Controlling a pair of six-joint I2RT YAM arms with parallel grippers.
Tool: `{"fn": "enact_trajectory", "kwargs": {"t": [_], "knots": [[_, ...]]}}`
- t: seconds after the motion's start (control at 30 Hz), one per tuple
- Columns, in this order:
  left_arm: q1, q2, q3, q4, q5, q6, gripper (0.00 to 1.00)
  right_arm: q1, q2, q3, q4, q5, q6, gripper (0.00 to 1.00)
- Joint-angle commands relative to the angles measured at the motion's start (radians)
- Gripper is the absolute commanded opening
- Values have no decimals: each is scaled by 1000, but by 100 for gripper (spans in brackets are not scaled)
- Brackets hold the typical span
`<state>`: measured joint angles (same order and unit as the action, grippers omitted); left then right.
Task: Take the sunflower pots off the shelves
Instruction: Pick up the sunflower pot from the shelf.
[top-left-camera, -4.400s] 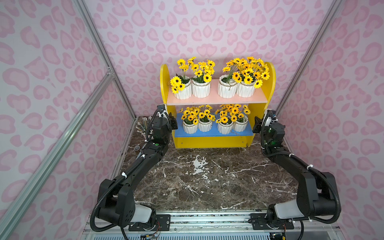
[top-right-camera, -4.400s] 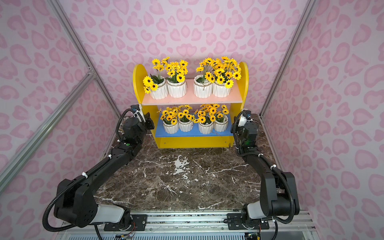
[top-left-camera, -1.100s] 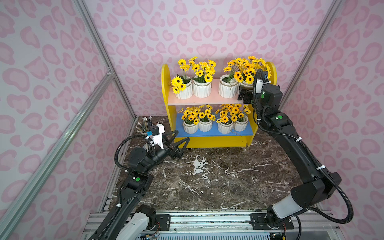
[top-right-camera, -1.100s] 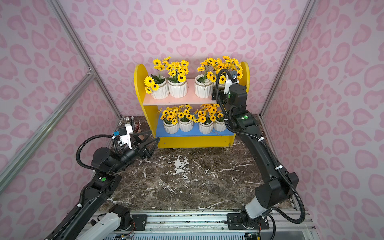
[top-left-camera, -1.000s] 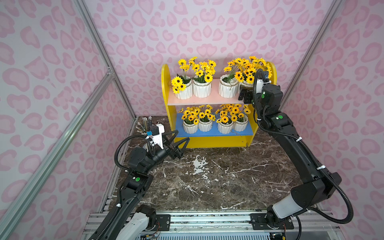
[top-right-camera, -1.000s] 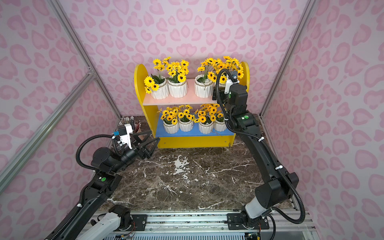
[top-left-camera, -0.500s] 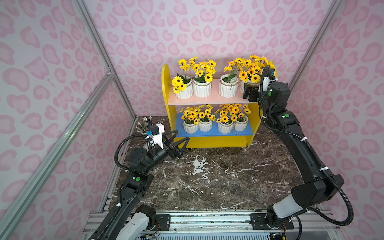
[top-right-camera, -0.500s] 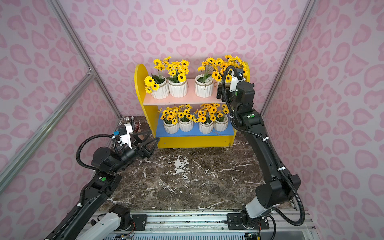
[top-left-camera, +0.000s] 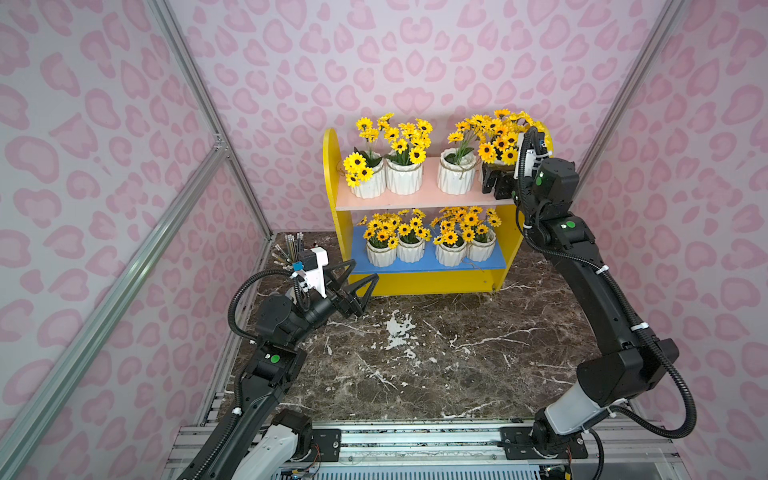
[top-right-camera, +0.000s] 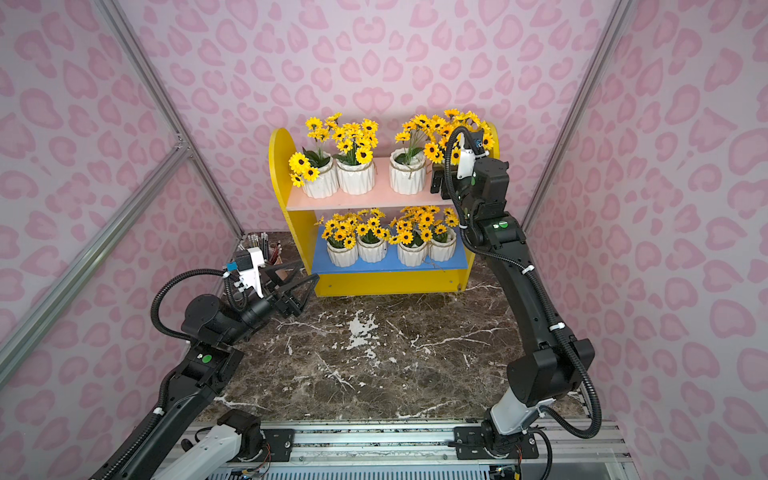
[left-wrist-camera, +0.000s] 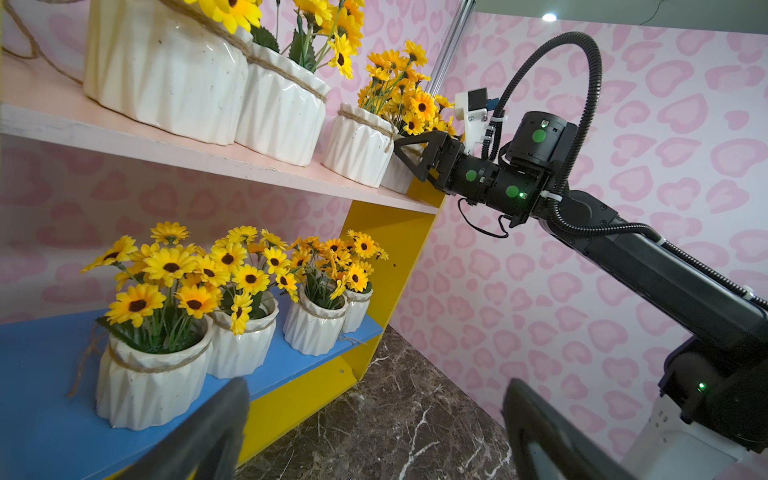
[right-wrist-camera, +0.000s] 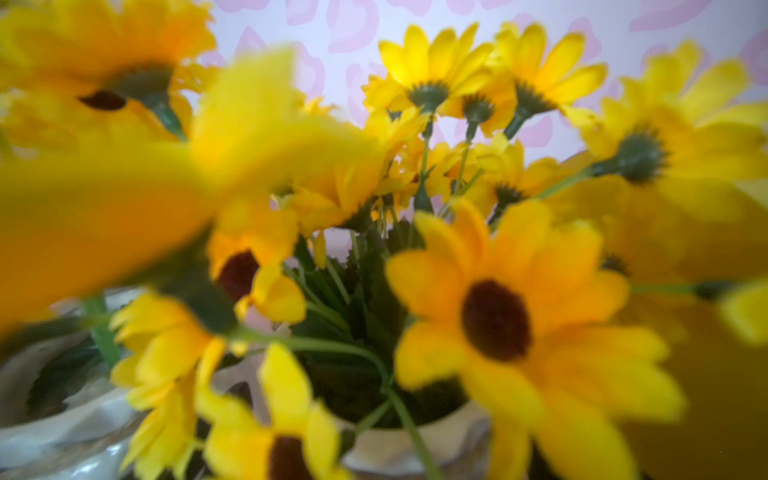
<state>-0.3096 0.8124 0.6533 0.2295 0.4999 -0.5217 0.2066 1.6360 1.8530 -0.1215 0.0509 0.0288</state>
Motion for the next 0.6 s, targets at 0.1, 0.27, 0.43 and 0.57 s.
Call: {"fn": "enact_trajectory", "kwargs": {"t": [0.1, 0.27, 0.43, 0.57], "knots": [[1, 1, 5, 18, -7, 8, 97, 1, 32, 50, 37, 60, 37, 99], [0, 4, 6, 18, -7, 5, 97, -1, 39, 50, 54, 85, 36, 99], [1, 4, 4, 19, -6, 6, 97, 0, 53, 65, 57, 76, 28, 99], [1, 2, 5, 17, -6, 6, 97, 1, 77, 96, 27, 73, 21, 99]]}}
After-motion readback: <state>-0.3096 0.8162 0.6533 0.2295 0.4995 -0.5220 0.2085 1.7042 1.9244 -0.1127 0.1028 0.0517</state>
